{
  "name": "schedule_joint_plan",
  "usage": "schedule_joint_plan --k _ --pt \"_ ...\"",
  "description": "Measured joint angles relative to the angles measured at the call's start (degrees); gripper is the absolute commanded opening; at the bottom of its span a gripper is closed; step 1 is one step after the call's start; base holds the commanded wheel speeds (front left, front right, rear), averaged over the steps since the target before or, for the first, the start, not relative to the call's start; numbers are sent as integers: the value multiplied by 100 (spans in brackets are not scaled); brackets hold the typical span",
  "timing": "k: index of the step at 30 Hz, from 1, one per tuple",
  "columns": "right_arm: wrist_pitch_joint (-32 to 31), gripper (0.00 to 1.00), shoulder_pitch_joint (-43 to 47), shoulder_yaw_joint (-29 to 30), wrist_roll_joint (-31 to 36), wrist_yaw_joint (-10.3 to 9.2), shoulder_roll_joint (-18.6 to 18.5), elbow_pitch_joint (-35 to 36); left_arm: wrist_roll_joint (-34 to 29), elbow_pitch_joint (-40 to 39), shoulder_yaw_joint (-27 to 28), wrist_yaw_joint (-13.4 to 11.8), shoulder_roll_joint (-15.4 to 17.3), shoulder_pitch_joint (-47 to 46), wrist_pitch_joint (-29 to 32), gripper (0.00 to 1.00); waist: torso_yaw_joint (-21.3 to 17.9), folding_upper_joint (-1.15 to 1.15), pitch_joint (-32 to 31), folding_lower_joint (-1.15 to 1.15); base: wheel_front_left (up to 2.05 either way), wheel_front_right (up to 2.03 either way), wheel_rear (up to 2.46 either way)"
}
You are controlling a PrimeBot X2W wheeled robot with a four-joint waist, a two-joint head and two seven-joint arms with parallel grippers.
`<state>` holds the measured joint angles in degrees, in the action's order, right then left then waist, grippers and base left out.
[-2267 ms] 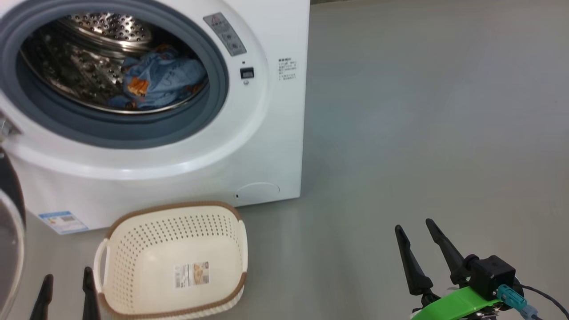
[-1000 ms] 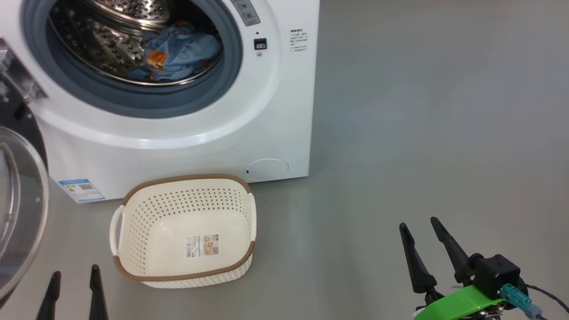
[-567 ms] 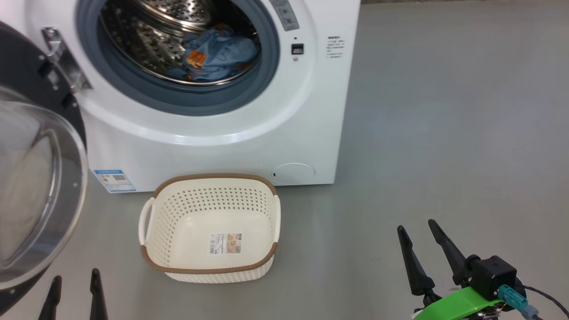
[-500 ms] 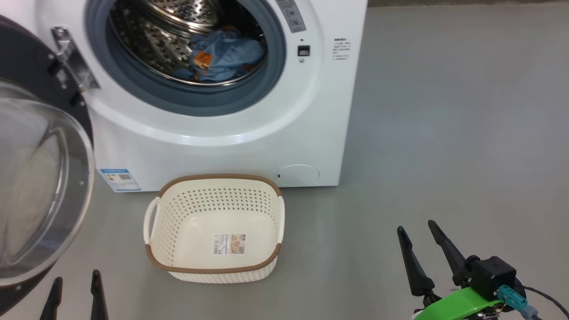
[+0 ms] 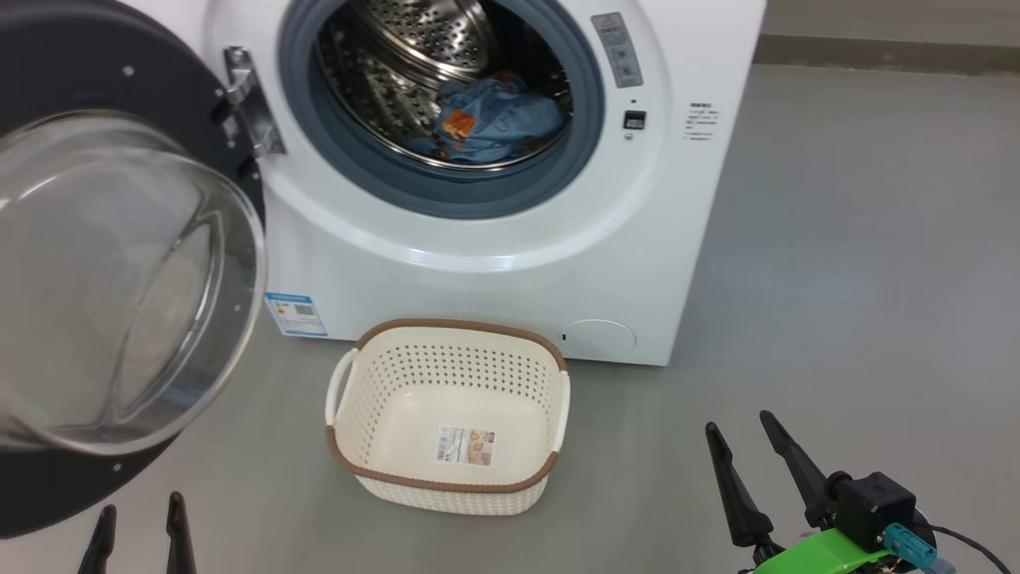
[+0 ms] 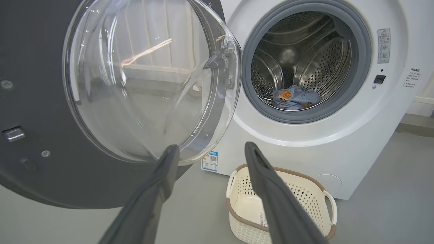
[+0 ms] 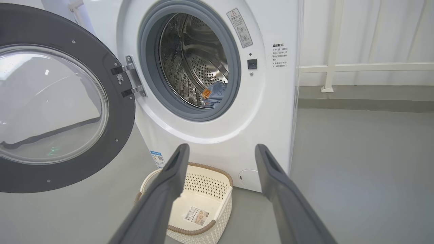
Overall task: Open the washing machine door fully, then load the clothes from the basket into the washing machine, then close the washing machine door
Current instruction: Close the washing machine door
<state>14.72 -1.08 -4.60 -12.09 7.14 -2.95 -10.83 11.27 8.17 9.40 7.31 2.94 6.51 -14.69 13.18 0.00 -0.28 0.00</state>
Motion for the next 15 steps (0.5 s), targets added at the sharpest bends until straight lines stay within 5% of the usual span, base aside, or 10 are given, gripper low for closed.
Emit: schedule_joint_plan --k 15 --pt "0 100 -5 -41 1 0 0 -7 59 148 119 0 -34 -1 0 100 620 0 27 0 0 0 0"
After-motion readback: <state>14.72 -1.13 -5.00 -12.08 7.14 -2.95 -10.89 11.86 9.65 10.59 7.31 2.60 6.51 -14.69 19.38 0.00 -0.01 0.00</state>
